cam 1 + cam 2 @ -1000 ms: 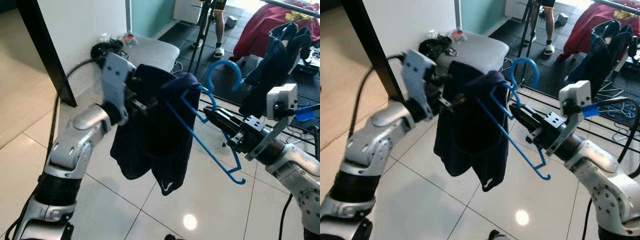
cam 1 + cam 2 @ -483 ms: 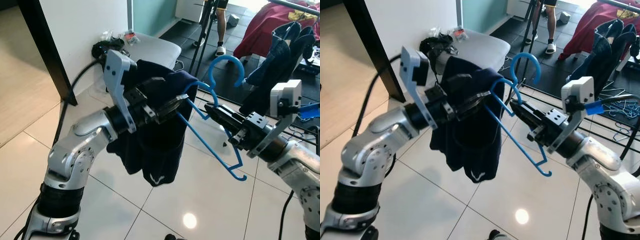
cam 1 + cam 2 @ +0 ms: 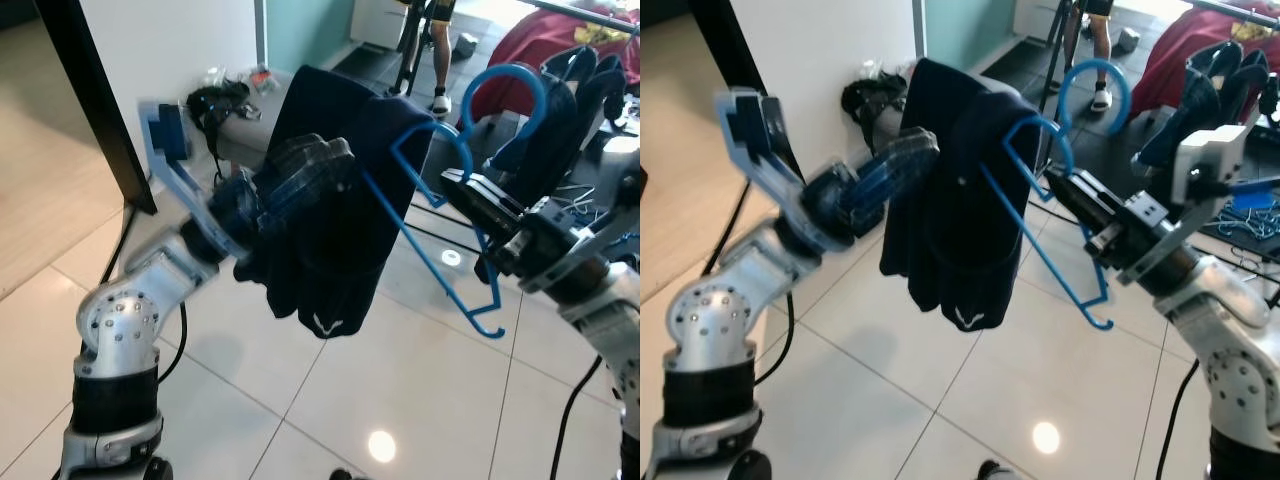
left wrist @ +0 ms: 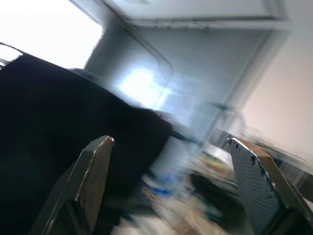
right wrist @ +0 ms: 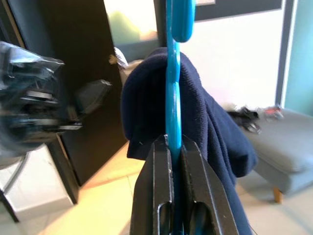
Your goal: Hang hanger
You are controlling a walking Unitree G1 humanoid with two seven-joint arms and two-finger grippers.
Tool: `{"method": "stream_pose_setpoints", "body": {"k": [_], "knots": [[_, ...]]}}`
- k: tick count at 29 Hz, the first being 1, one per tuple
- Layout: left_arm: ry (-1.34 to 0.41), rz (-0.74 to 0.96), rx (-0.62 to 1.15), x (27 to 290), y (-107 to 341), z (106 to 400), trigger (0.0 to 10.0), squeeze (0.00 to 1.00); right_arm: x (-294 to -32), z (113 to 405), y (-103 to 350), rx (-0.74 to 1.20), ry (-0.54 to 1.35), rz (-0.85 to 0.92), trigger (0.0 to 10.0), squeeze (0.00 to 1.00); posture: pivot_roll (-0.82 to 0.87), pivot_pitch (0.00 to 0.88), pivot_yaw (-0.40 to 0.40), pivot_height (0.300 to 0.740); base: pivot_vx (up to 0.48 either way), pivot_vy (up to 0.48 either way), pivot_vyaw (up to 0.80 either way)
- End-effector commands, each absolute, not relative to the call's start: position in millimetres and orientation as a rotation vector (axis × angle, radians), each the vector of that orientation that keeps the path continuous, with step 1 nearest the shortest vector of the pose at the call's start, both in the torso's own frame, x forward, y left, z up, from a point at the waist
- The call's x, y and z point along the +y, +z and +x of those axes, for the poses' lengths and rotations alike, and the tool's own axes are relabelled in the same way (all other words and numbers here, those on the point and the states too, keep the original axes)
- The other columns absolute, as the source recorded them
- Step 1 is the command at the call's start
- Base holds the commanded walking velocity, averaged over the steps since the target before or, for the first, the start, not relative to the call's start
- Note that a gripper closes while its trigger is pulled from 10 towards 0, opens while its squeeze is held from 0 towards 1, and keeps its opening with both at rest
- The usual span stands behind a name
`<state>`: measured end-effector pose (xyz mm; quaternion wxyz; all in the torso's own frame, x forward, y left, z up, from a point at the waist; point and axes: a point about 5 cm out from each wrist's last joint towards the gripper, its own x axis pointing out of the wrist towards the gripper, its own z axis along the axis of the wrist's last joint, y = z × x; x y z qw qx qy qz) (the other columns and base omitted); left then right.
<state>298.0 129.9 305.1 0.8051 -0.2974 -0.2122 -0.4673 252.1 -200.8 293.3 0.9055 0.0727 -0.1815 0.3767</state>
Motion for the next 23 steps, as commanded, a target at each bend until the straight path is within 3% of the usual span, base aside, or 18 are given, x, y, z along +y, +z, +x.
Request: {"method": "stream_pose_setpoints", "body": {"k": [1, 2, 3, 5, 7, 13, 23], "knots": [[-0.765, -0.501, -0.404, 136, 294, 316, 10.0, 0.0, -206, 237, 313, -0.487, 0.876, 0.18, 10.0, 0.0, -0.06, 0.187, -0.031, 0.74, 0.0, 0.0, 0.0], [-0.765, -0.501, -0.404, 136, 294, 316, 10.0, 0.0, -206, 237, 313, -0.487, 0.876, 0.18, 10.0, 0.0, -0.06, 0.187, -0.031, 0.74, 0.0, 0.0, 0.0], [-0.648, -0.401, -0.376, 139, 285, 325, 10.0, 0.0, -209, 230, 319, -0.515, 0.944, 0.217, 10.0, 0.0, -0.06, 0.187, -0.031, 0.74, 0.0, 0.0, 0.0], [-0.648, -0.401, -0.376, 139, 285, 325, 10.0, 0.0, -209, 230, 319, -0.515, 0.944, 0.217, 10.0, 0.0, -0.06, 0.187, -0.031, 0.74, 0.0, 0.0, 0.0], [-0.62, -0.462, -0.33, 133, 266, 325, 10.0, 0.0, -221, 212, 328, -0.572, 1.067, 0.289, 10.0, 0.0, -0.07, 0.185, -0.03, 0.74, 0.0, 0.0, 0.0], [-0.757, -0.62, -0.381, 132, 274, 314, 10.0, 0.0, -234, 199, 333, -0.589, 1.108, 0.313, 10.0, 0.0, -0.08, 0.181, -0.029, 0.74, 0.0, 0.0, 0.0], [-0.907, -0.638, -0.437, 122, 286, 302, 10.0, 0.0, -239, 200, 337, -0.572, 1.06, 0.281, 10.0, 0.0, -0.08, 0.176, -0.025, 0.74, 0.0, 0.0, 0.0]]}}
